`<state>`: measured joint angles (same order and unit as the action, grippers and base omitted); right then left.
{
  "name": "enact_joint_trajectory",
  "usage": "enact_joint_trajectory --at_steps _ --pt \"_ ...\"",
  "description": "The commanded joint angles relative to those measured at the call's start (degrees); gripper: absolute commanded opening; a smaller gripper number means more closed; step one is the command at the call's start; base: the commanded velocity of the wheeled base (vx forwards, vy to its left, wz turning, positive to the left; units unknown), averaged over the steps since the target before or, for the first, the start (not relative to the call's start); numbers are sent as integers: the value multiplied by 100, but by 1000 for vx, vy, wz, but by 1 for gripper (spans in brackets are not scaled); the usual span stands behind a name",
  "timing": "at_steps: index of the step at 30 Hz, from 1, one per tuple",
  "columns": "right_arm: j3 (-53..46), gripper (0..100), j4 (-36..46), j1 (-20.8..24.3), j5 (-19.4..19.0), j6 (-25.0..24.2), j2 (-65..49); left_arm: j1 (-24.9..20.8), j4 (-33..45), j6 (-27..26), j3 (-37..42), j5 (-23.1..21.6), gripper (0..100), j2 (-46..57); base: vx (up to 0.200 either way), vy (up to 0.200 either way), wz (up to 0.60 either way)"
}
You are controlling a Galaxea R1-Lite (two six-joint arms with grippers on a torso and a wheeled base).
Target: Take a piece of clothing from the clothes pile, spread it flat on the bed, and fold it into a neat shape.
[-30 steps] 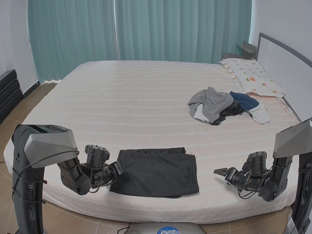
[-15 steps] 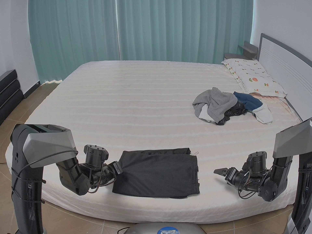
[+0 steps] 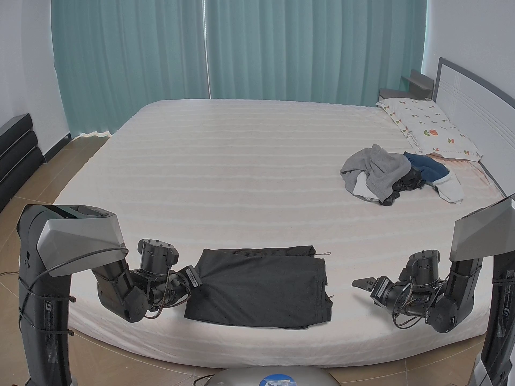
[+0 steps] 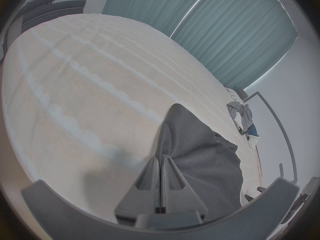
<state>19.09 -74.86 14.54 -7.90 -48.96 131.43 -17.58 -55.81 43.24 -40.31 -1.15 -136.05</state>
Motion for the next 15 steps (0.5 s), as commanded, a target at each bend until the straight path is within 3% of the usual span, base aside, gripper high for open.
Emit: enact_joint_trajectory --at_steps 1,15 --pt "-2 100 -2 5 -1 0 6 0 9 0 6 9 0 8 0 200 0" --pt "-2 100 -2 13 -1 0 6 0 26 27 15 9 0 17 0 200 0"
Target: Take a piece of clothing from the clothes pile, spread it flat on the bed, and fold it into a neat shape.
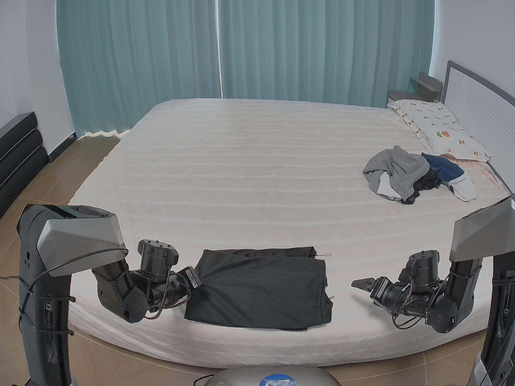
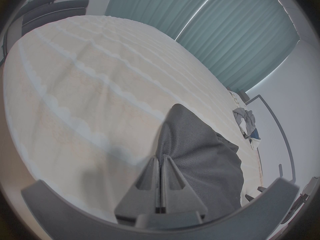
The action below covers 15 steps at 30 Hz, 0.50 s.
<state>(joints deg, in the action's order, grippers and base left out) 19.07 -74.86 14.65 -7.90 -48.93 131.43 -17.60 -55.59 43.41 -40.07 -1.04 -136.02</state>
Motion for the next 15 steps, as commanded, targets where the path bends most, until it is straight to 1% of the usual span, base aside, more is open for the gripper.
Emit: enact_joint_trajectory --at_steps 1,6,15 --pt "1 100 -2 2 -1 -2 6 3 4 10 -1 -2 0 6 0 200 0" --pt "1 100 -2 2 -1 -2 6 -6 4 10 -1 -2 0 6 0 200 0" --pt "1 100 -2 2 -1 -2 -3 -41 4 18 70 -2 0 76 0 0 0"
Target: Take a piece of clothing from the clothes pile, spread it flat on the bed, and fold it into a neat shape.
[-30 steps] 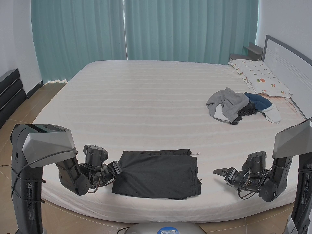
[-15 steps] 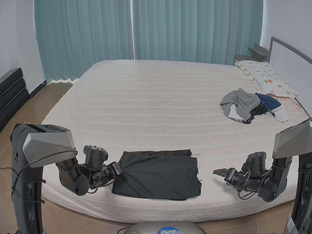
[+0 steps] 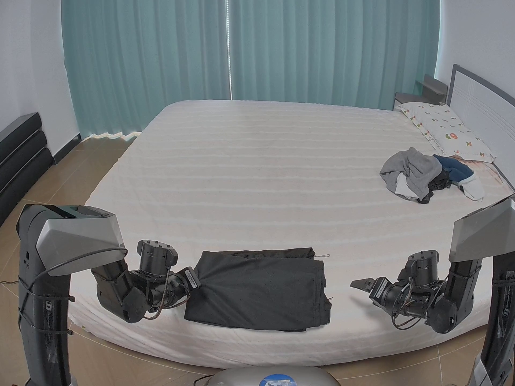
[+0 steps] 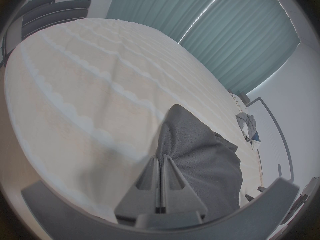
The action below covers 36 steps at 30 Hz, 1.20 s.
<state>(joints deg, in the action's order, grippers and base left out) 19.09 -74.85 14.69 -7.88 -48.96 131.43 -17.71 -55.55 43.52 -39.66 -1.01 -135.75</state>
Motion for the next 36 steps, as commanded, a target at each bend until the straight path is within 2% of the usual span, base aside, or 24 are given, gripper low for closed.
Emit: enact_joint_trajectory --at_steps 1,13,14,25,29,32,36 --pt "-2 100 -3 -1 -4 0 -3 -30 1 16 28 -4 0 49 0 0 0" --pt "-11 100 -3 34 -4 0 -3 -48 9 16 37 -4 0 40 0 0 0" --pt "-11 100 -3 34 -4 0 -12 -48 9 16 46 5 100 40 0 0 0" --pt "7 100 -3 43 32 9 -65 5 -8 25 151 -4 100 198 0 0 0" --pt "33 100 -3 78 67 44 -56 154 -8 297 151 5 100 462 0 0 0" --pt "60 100 6 166 67 62 -3 224 -26 403 178 13 100 603 0 0 0" --pt "104 100 49 588 199 114 -47 163 -61 333 388 251 100 823 0 0 0"
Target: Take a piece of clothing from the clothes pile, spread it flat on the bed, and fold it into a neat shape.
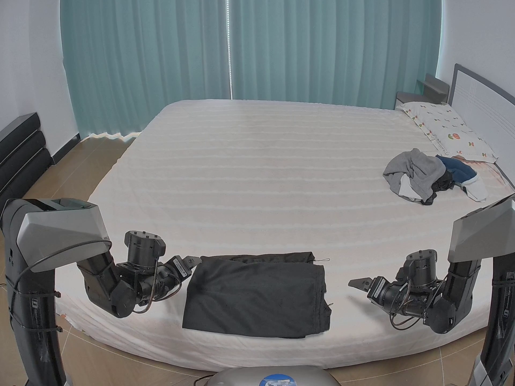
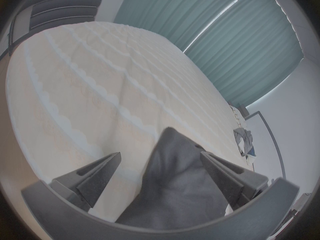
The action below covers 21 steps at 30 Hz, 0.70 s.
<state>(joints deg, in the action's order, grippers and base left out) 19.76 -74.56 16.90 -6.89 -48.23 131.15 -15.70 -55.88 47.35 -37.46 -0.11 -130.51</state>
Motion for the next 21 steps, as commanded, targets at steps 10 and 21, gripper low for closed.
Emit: enact_joint_trajectory --at_steps 10,21 --pt "-78 100 64 947 873 243 -792 -126 -98 -340 301 459 100 896 0 0 0" --pt "-702 100 73 956 1515 1351 -2243 -117 -90 -1158 635 1540 100 2425 0 0 0"
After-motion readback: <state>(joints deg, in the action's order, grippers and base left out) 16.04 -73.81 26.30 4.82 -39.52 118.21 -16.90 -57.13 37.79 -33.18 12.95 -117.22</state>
